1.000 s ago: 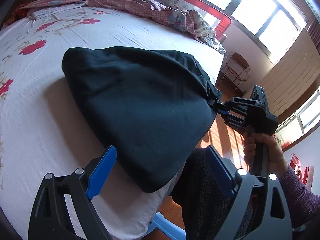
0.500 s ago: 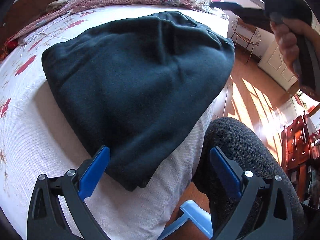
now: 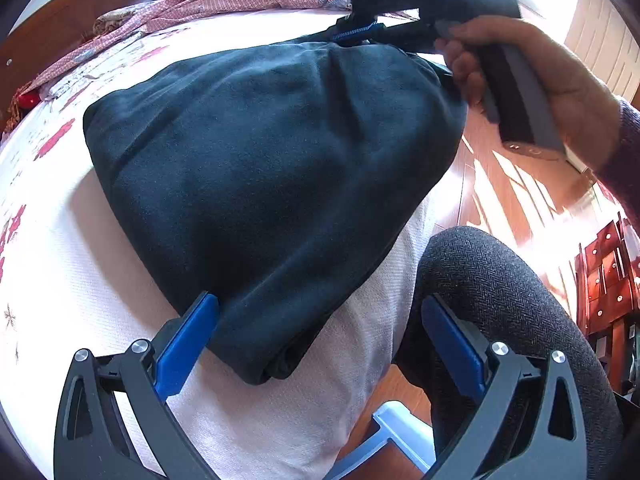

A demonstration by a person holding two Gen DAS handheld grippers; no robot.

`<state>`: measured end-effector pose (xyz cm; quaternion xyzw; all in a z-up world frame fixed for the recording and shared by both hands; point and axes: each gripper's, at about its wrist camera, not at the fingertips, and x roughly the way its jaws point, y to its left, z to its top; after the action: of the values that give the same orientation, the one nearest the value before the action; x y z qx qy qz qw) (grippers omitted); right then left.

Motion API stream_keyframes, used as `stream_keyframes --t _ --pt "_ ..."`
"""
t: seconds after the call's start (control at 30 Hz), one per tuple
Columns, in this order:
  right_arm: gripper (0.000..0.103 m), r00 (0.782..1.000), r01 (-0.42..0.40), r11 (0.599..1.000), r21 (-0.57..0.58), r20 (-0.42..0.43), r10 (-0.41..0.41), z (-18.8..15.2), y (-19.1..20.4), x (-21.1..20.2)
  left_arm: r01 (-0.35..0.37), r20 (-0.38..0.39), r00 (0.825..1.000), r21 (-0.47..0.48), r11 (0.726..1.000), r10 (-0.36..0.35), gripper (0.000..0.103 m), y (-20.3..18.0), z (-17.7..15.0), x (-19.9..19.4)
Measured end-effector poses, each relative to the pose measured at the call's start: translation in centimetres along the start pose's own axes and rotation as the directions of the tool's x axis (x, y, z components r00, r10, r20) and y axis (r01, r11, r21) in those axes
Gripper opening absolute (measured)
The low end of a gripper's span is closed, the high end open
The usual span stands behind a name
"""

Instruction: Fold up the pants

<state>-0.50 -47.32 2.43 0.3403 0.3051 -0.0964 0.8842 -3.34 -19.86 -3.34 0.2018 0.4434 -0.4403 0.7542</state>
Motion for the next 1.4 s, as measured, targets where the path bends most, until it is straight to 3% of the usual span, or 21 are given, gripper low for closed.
stream_keyframes --t 0.03,0.07,0.13,0.23,0.27,0.33,0.43,0.47,0.5,0.53,0.6,0.67,0.7,0.8,0.87,1.03,1.13,1.27,1.33,1.4 --pt "0.03 1.0 0.006 1.0 -0.016 0.018 -0.006 -0.2 0.4 -1.1 0.005 0.002 1.0 -0.007 1.0 -0.005 0.101 0.2 0.1 0.0" --pt "0.033 1.0 0.004 1.0 -0.027 0.027 -0.003 -0.7 0.4 -2.2 0.009 0.004 1.0 -0.013 1.0 -0.009 0.101 0.3 0.2 0.0" --pt "0.033 1.0 -0.01 0.999 -0.032 0.022 0.011 -1.9 0.1 -3.6 0.008 0.008 1.0 -0.019 1.0 -0.008 0.101 0.3 0.1 -0.1" --pt "0.033 0.999 0.036 0.999 -0.024 -0.023 -0.037 -4.6 -2.8 -3.4 -0.005 0.011 1.0 0.001 1.0 0.005 0.101 0.1 -0.1 -0.1" --pt "0.031 1.0 0.019 1.0 -0.008 -0.018 -0.019 -5.1 -3.9 -2.9 -0.006 0.013 1.0 0.005 1.0 0.006 0.101 0.0 -0.2 -0.1" --pt "0.005 0.998 0.062 0.998 -0.01 0.013 -0.061 -5.2 -4.6 -2.7 -0.011 0.014 1.0 0.012 1.0 0.011 0.101 -0.1 -0.3 -0.1" --pt "0.006 0.995 0.09 0.995 -0.044 -0.028 -0.091 -4.3 -3.6 -2.6 -0.01 -0.004 1.0 0.027 1.0 0.01 0.101 -0.2 -0.4 -0.4" --pt "0.008 0.997 0.06 0.998 -0.035 -0.042 -0.061 -3.9 -3.6 -3.1 0.0 -0.014 1.0 0.018 1.0 0.0 0.101 0.0 -0.4 -0.7" --pt "0.019 0.999 -0.003 1.0 -0.006 -0.037 0.003 -3.4 -3.8 -3.8 0.015 -0.019 1.0 0.004 1.0 -0.014 0.101 0.3 -0.4 -1.2" --pt "0.038 0.998 -0.056 0.998 0.027 -0.01 0.056 -3.0 -4.1 -4.8 0.037 -0.018 0.999 -0.025 0.999 -0.037 0.101 1.1 -0.5 -1.9" --pt "0.063 0.988 -0.138 0.986 0.089 0.074 0.132 -2.0 -5.7 -6.9 0.09 0.013 0.996 -0.113 0.989 -0.09 0.101 3.2 -0.9 -3.6" --pt "0.067 0.978 -0.188 0.972 0.139 0.118 0.172 -1.2 -7.6 -7.8 0.16 0.077 0.986 -0.236 0.959 -0.145 0.101 6.5 -1.1 -5.4" --pt "0.074 0.981 -0.171 0.973 0.155 0.123 0.153 -0.9 -8.6 -7.9 0.196 0.106 0.979 -0.303 0.932 -0.172 0.101 8.3 -1.1 -6.0" --pt "0.074 0.989 -0.14 0.969 0.204 0.078 0.127 -0.8 -11.1 -6.6 0.283 0.165 0.959 -0.469 0.837 -0.232 0.101 12.9 -1.0 -5.9" --pt "0.074 0.991 -0.133 0.96 0.244 0.044 0.126 -1.0 -12.4 -5.5 0.326 0.188 0.946 -0.531 0.782 -0.266 0.101 14.8 -0.7 -5.1" --pt "0.075 0.981 -0.179 0.944 0.276 -0.02 0.192 -2.2 -13.3 -3.3 0.424 0.232 0.904 -0.581 0.695 -0.358 0.101 15.7 0.4 -2.5" --pt "0.082 0.973 -0.217 0.932 0.29 -0.008 0.229 -2.6 -13.6 -2.9 0.413 0.203 0.907 -0.603 0.683 -0.369 0.101 15.0 0.7 -0.8" --pt "0.082 0.967 -0.243 0.921 0.306 0.0 0.255 -2.7 -14.1 -3.1 0.491 0.261 0.861 -0.648 0.582 -0.436 0.101 15.1 0.3 0.7" --pt "0.082 0.967 -0.243 0.921 0.306 -0.002 0.256 -2.8 -14.1 -3.2 0.494 0.272 0.859 -0.661 0.565 -0.433 0.101 15.1 0.1 1.2" --pt "0.082 0.966 -0.245 0.92 0.307 -0.002 0.258 -2.7 -14.2 -3.3 0.516 0.294 0.847 -0.656 0.551 -0.443 0.101 15.0 0.2 1.4"
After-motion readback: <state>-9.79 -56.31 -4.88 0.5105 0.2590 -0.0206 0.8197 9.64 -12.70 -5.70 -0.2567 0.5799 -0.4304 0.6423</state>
